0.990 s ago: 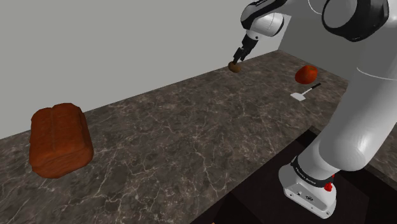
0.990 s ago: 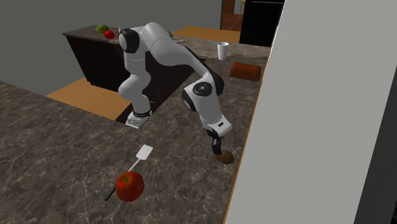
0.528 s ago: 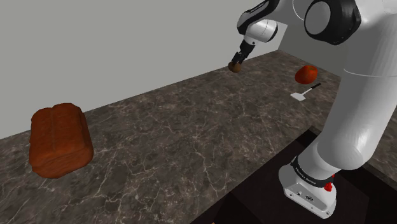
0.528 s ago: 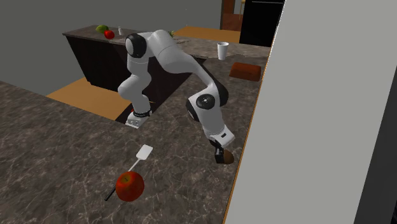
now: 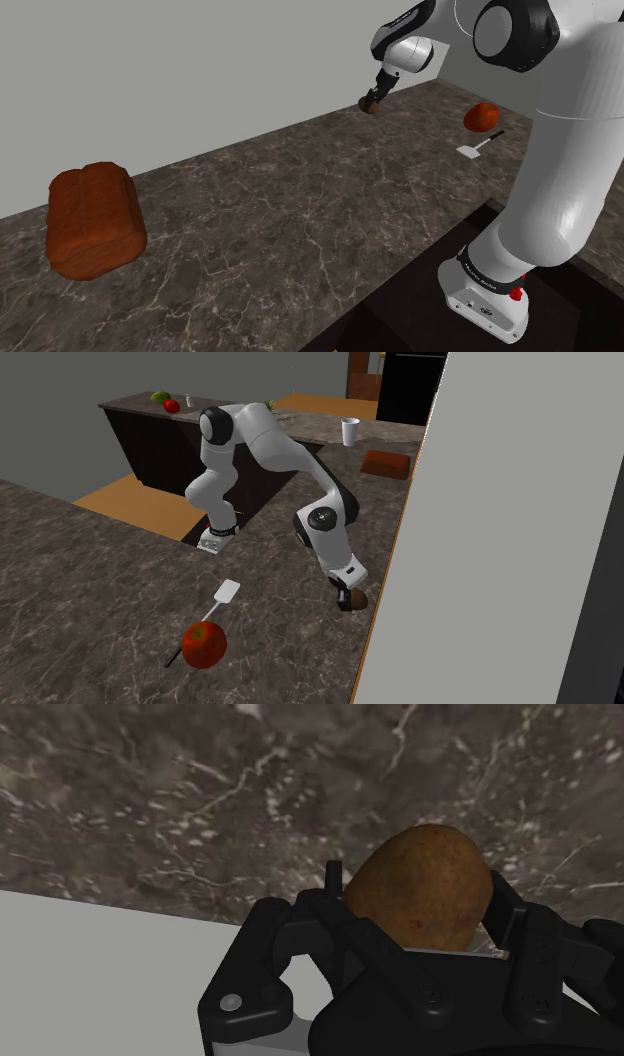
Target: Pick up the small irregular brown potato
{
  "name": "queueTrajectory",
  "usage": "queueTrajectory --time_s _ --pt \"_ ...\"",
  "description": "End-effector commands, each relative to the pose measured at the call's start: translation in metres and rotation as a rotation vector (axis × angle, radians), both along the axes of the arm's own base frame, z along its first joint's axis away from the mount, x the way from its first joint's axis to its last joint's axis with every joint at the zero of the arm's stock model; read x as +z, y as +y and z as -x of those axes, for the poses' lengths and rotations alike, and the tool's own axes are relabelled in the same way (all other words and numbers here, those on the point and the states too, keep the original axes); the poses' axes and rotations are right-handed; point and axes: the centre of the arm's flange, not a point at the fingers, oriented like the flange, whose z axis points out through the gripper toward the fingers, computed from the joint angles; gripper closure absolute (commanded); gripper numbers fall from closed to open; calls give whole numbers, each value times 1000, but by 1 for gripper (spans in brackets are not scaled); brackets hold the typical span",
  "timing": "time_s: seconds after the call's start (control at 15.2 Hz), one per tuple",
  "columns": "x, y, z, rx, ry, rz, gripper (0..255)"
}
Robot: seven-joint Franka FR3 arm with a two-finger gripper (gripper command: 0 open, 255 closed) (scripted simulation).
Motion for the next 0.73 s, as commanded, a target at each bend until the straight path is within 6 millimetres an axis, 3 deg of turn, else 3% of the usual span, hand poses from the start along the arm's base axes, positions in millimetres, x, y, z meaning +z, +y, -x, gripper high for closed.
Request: queueTrajectory --time_s 0.0,0.33,0.66 --pt "0 0 0 0 0 0 255" --pt "0 0 0 0 0 0 255" --pt "26 0 0 0 0 0 255"
